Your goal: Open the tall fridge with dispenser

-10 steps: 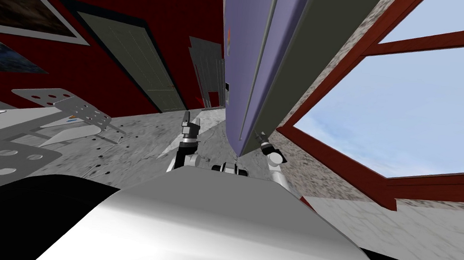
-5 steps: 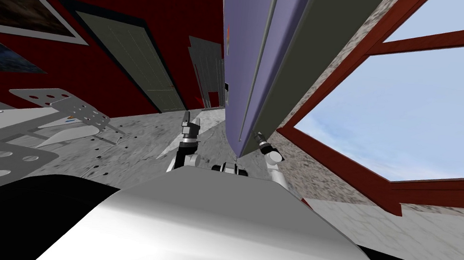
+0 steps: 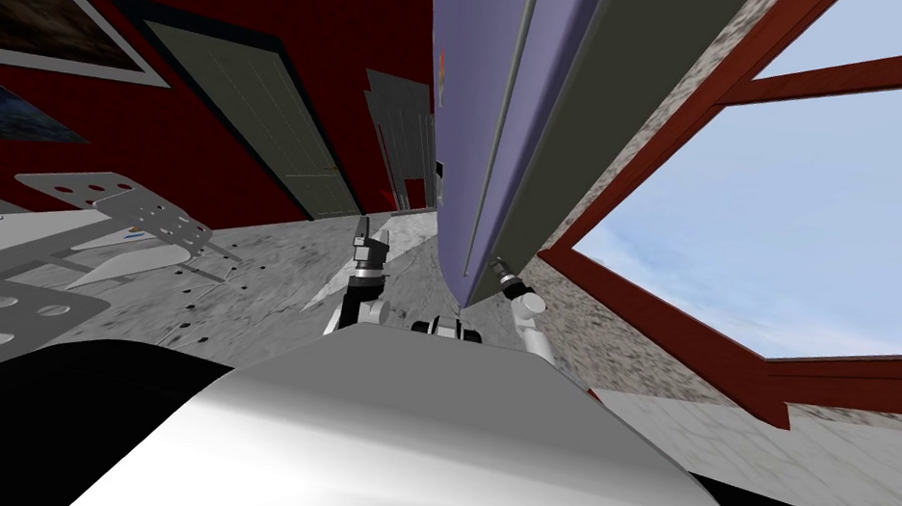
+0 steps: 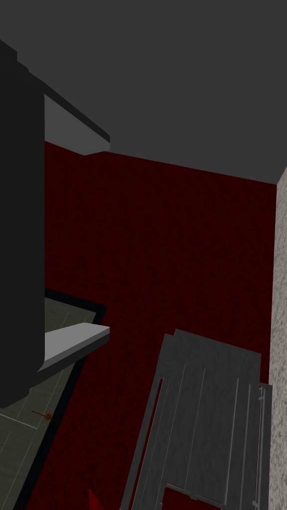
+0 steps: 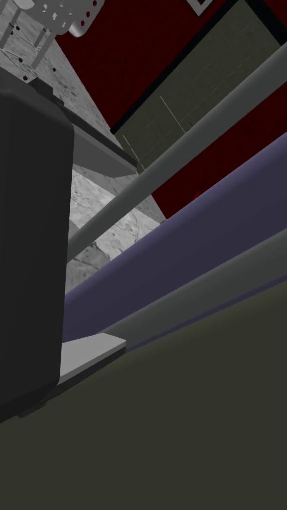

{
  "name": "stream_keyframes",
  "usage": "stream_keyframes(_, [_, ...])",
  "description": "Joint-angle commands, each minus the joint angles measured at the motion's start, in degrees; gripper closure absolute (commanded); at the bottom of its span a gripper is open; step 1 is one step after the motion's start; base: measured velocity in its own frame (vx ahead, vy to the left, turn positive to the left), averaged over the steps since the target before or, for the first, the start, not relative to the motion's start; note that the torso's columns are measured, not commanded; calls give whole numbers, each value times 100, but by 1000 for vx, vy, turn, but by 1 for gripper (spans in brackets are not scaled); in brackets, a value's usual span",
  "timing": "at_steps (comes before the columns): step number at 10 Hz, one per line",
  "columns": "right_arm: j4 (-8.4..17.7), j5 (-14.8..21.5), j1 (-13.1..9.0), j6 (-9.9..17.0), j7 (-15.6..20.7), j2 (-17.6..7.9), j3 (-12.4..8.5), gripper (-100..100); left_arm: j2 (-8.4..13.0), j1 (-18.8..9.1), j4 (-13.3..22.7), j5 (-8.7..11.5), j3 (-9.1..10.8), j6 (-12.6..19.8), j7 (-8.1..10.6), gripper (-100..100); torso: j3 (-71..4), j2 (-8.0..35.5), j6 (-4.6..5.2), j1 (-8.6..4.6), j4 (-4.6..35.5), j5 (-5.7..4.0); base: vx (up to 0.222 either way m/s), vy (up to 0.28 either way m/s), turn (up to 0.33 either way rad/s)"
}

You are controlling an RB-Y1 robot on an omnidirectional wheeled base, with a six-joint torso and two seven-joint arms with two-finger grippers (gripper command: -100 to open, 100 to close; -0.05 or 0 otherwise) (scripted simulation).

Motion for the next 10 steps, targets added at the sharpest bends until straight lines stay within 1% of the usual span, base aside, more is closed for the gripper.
stream_keyframes(1, [247, -472, -134, 294, -85, 117, -32, -100, 0, 0, 0, 0, 0, 0, 0, 0, 0, 1, 1, 0, 0, 0, 36, -14, 2])
stream_keyframes(2, [247, -573, -134, 294, -85, 117, -32, -100, 0, 0, 0, 0, 0, 0, 0, 0, 0, 1, 0, -1, 0, 0, 33, -13, 4])
stream_keyframes(3, [375, -792, -210, 446, -184, 198, -33, -100, 0, 0, 0, 0, 0, 0, 0, 0, 1, 3, 1, -1, 1, 0, 38, -17, 3])
stream_keyframes(4, [375, -835, -210, 446, -184, 198, -33, -100, 0, 0, 0, 0, 0, 0, 0, 0, 1, 2, 0, -1, 1, 0, 33, -12, 6])
stream_keyframes(6, [601, -1231, -345, 716, -359, 397, -35, -100, 0, 0, 0, 0, 0, 0, 0, 0, 2, 4, 0, 0, 1, 0, 36, -20, -18])
stream_keyframes(7, [601, -1303, -345, 716, -359, 397, -35, -100, 0, 0, 0, 0, 0, 0, 0, 0, -6, -14, -22, 6, 2, -1, 16, -21, -5])
stream_keyframes(10, [852, -1833, -496, 1021, -559, 800, -37, -100, 0, 0, 0, 0, 0, 0, 0, 0, -32, -57, -59, 47, 12, 11, 18, -21, -22])
